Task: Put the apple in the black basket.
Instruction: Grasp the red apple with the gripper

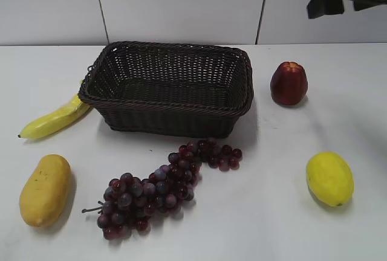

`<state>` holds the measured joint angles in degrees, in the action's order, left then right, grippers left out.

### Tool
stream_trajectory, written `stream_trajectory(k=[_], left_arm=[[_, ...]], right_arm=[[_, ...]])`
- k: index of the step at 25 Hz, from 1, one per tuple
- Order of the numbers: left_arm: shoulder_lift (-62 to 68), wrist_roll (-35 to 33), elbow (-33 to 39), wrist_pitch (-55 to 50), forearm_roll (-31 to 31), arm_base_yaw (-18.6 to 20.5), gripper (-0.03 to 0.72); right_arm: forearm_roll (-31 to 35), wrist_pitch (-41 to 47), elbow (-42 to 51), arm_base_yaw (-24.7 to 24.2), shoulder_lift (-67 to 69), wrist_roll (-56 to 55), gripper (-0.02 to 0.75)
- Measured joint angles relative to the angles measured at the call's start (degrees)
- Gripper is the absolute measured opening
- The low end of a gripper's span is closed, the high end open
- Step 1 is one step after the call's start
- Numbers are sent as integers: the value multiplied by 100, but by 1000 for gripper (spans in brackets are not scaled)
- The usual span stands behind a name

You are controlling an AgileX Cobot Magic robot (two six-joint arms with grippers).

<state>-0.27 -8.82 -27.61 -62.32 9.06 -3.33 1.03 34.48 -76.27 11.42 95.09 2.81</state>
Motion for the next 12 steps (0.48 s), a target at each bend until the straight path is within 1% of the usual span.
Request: stream_trajectory(k=[6, 9, 12], left_arm=[[0, 0, 0, 0, 0, 0, 220], [0, 0, 0, 0, 0, 0, 221], [0, 0, 0, 0, 0, 0, 221]], right_arm=[[215, 1595, -1581, 42, 1371, 0, 675], [226, 1896, -2188, 42, 1851, -43, 675], [240, 1973, -2431, 42, 2197, -112, 675]])
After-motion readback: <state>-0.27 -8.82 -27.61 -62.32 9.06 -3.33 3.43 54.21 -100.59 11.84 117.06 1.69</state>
